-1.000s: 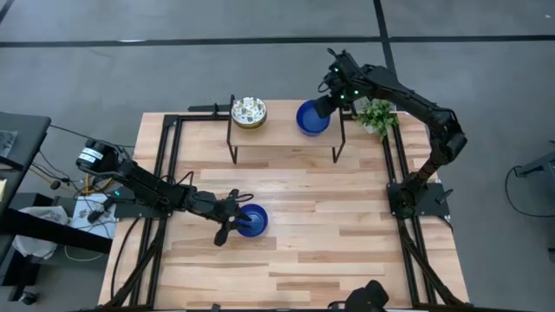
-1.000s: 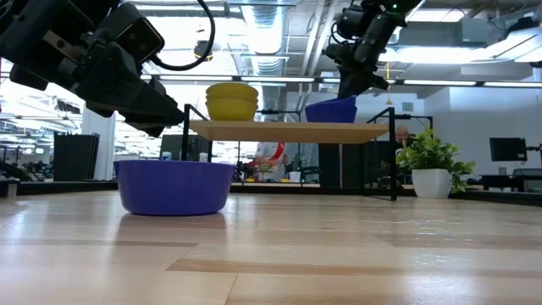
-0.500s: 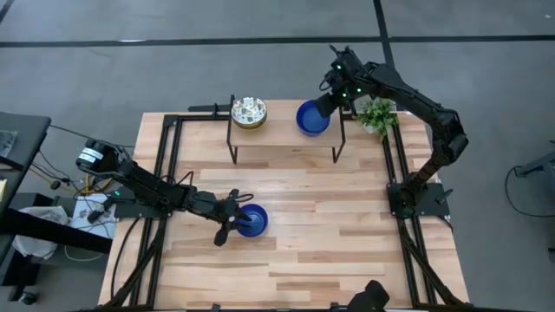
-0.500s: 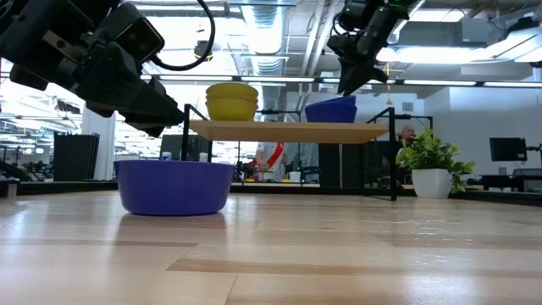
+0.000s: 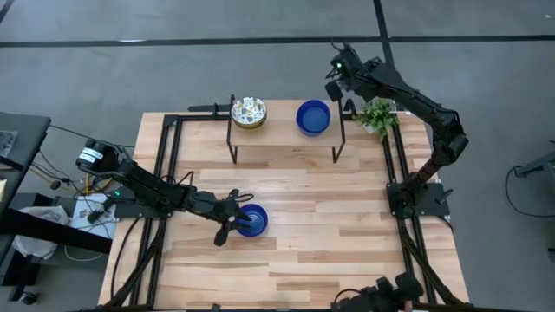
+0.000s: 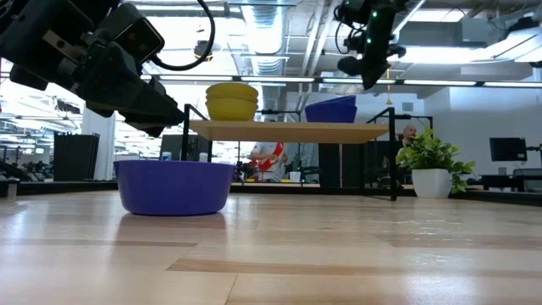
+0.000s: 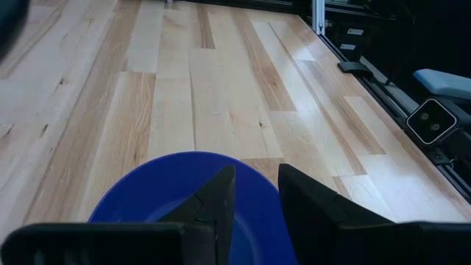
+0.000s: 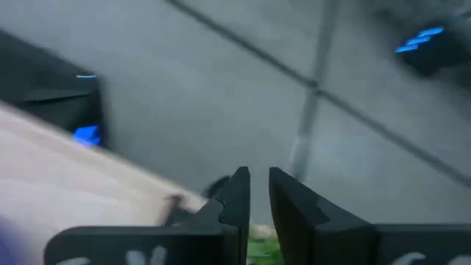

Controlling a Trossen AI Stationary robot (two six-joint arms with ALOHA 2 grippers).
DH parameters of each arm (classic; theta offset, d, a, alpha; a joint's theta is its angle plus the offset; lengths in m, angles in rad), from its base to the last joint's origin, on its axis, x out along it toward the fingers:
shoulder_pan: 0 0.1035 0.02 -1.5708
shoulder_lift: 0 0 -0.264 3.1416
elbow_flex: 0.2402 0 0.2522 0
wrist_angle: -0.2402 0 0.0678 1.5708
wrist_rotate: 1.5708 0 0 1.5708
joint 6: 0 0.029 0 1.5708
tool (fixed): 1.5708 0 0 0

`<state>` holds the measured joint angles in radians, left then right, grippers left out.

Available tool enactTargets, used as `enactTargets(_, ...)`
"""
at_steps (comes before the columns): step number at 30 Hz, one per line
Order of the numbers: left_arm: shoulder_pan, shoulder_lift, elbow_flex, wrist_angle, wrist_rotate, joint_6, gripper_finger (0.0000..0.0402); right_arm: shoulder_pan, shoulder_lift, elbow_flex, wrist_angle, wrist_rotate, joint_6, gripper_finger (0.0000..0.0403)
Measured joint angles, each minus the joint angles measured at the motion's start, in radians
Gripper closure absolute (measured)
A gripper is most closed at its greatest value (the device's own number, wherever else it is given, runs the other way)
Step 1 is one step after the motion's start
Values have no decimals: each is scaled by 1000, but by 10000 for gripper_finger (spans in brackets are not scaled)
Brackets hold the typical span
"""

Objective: Pick & Place Mini bowls
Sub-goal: Stack the blue bowl on the top of the blue bowl on the shelf

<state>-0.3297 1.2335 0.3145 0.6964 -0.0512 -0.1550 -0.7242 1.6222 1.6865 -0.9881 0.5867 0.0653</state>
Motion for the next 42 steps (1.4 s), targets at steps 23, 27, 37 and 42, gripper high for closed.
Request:
enactTargets(23,0,0,0,0,0,0,298,90,2,-132,165,175,-93,402)
enactTargets(27,0,0,0,0,0,0,298,89,2,-166,167,172,-90,402)
enactTargets(37,0,0,0,-1,0,0,298,89,0,-201,172,176,-100,402)
enactTargets(42,0,0,0,0,0,0,298,89,0,-202,213,176,-100,402)
